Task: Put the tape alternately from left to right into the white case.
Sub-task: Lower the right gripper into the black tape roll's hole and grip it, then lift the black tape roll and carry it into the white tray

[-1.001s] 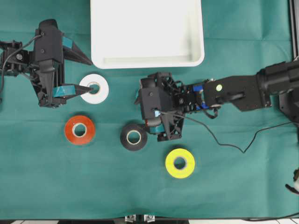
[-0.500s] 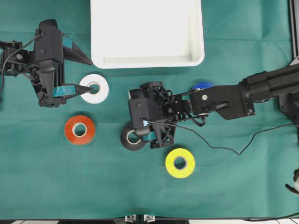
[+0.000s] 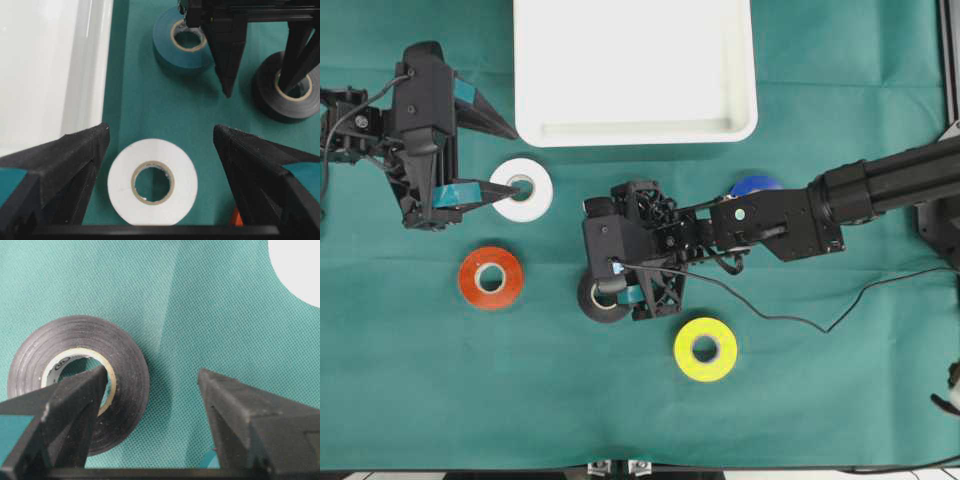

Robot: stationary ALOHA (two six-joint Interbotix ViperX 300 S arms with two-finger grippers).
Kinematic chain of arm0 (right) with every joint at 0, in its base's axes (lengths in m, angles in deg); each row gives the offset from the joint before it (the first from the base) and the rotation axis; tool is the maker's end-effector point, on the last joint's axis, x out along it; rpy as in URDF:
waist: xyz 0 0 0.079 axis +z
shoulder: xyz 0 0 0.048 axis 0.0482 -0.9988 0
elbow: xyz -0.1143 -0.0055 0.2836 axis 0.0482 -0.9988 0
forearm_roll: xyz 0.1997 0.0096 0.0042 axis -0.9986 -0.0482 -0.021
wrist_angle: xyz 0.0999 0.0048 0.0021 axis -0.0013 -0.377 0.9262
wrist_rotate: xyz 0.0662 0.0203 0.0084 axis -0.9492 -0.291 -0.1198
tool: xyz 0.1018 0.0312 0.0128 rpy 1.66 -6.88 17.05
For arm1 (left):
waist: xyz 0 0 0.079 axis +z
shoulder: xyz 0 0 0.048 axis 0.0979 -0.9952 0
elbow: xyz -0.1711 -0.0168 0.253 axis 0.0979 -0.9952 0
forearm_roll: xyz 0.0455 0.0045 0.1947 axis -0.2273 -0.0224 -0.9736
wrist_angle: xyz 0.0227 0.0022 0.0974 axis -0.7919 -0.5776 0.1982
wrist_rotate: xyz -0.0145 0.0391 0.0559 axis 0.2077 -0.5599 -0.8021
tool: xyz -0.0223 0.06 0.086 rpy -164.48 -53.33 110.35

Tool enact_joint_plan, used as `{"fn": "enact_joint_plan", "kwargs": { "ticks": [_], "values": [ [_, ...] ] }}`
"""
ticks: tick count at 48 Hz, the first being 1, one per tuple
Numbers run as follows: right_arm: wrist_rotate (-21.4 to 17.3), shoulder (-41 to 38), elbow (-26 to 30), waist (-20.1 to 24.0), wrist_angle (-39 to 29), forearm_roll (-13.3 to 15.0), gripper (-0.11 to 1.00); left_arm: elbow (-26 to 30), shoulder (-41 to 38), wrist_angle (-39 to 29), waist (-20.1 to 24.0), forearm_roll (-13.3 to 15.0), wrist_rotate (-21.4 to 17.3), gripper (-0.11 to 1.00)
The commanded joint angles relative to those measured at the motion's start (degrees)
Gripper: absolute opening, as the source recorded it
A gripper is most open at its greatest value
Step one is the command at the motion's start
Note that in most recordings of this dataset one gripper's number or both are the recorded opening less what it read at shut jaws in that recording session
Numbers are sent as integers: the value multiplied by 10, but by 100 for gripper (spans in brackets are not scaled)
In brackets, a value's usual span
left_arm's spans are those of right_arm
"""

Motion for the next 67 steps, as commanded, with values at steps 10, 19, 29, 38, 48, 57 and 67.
{"fn": "enact_joint_plan", "kwargs": {
  "ticks": [10, 19, 29, 38, 48, 57, 67],
  "values": [
    [0, 11, 11, 1, -8, 0, 48, -4, 4, 3, 2, 1, 1, 66],
    [0, 11, 14, 1, -25, 4, 24, -4, 4, 3, 2, 1, 2, 66],
    [0, 16, 23, 1, -32, 4, 24, -5, 4, 3, 2, 1, 2, 66],
    [0, 45, 25, 6, -36, 4, 24, -5, 4, 4, 2, 1, 2, 66],
    [0, 91, 26, 6, -72, 4, 24, -7, 4, 3, 2, 1, 2, 66],
    [1, 105, 31, 6, -80, 10, 24, -8, 4, 3, 2, 1, 2, 66],
    [0, 105, 33, 4, -80, 17, 24, -8, 4, 3, 2, 1, 2, 66]
  ]
}}
